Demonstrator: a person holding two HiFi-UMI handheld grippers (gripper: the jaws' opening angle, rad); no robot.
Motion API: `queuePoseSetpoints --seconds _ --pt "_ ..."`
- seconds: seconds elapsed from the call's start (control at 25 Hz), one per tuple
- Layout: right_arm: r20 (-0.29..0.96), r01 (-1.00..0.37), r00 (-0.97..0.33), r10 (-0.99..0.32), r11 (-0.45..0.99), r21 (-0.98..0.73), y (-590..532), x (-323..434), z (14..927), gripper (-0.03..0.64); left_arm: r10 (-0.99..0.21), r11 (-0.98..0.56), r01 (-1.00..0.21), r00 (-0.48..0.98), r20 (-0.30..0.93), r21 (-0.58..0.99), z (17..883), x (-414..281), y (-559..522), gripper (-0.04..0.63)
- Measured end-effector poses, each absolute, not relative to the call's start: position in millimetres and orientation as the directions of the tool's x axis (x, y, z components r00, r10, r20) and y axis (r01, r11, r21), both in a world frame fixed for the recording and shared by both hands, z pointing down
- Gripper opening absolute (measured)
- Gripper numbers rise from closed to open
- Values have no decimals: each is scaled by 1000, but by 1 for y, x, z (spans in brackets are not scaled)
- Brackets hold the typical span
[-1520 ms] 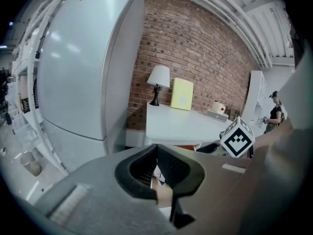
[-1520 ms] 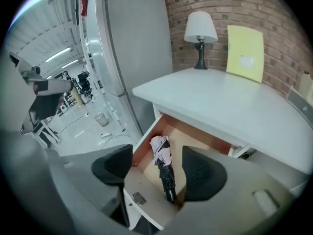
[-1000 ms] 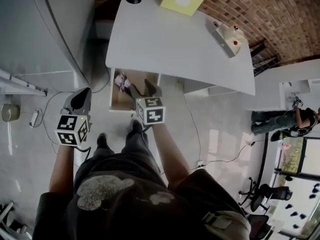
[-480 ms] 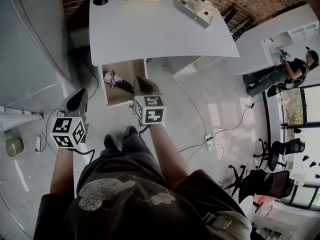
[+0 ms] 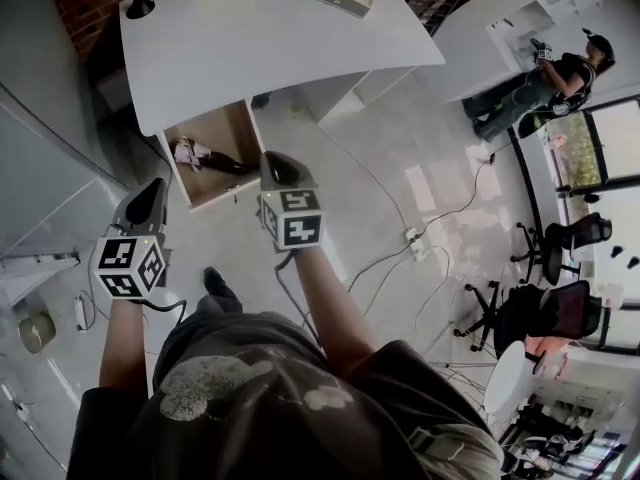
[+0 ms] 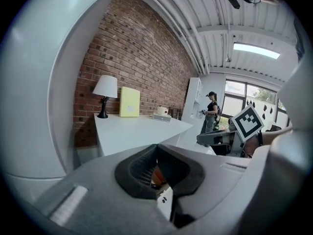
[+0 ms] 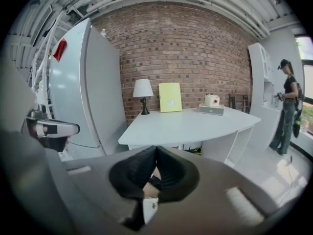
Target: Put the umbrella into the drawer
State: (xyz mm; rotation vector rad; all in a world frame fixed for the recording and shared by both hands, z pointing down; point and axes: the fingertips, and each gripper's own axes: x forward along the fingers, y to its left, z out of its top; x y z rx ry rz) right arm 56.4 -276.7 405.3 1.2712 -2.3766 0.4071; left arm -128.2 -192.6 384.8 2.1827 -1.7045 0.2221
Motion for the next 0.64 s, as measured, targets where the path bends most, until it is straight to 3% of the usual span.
queuePoseSetpoints --seconds 0.64 --pt "441 -878 -461 -770 467 -102 -224 175 390 5 -884 -321 -938 346 314 131 368 -5 -170 11"
